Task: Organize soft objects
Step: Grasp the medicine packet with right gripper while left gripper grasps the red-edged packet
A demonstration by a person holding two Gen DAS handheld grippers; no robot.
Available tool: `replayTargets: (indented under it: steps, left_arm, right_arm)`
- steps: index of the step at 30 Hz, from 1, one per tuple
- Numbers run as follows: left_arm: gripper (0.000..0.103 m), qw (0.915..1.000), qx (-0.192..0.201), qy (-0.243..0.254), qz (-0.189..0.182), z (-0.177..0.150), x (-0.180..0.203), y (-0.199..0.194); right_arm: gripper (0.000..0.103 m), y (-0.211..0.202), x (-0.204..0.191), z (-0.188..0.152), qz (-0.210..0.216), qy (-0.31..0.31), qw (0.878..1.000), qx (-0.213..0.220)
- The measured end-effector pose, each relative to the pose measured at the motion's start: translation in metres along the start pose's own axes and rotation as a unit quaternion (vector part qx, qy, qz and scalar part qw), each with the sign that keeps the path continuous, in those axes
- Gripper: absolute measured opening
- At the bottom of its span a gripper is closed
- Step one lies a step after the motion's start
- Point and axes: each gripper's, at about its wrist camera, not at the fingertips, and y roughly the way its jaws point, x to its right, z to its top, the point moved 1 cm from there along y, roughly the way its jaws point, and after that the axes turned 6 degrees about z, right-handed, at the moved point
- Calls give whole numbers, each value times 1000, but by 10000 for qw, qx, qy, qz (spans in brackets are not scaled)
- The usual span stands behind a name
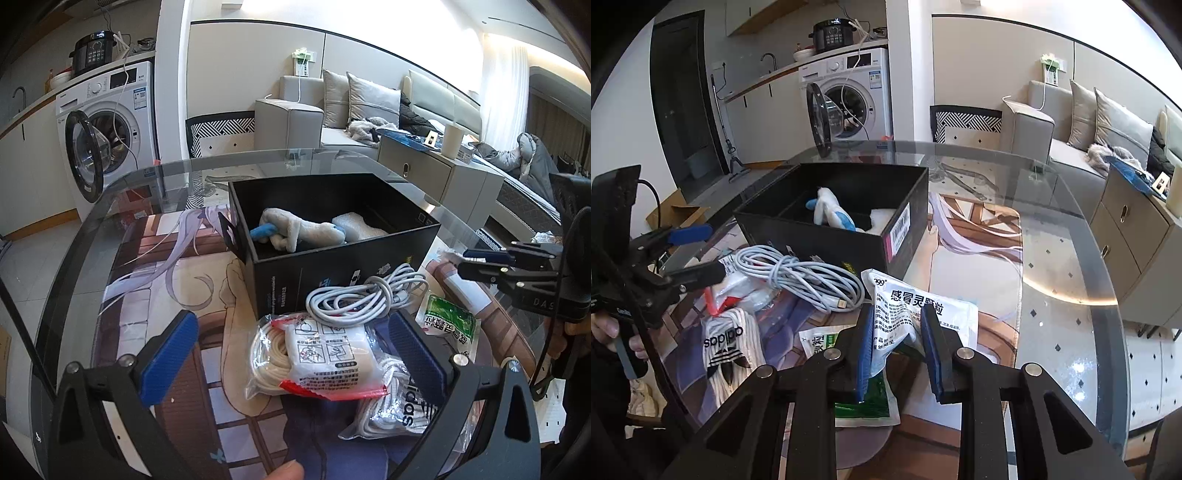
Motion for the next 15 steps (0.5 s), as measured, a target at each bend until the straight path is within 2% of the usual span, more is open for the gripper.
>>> replayTargets:
  steps: [5, 9, 15]
  left_arm:
    - [103, 9999, -112, 84, -68, -3, 5, 4]
    - [103, 9994, -258, 206, 87, -7, 11, 13]
    - [103, 9988, -409, 249, 55, -12, 11, 20]
  right_arm:
    - [25, -3, -2, 1, 4, -21, 10000, 37]
    - [25, -3, -2, 1, 27, -24, 10000, 27]
    - [25, -5, -4, 2, 75, -47, 10000, 34]
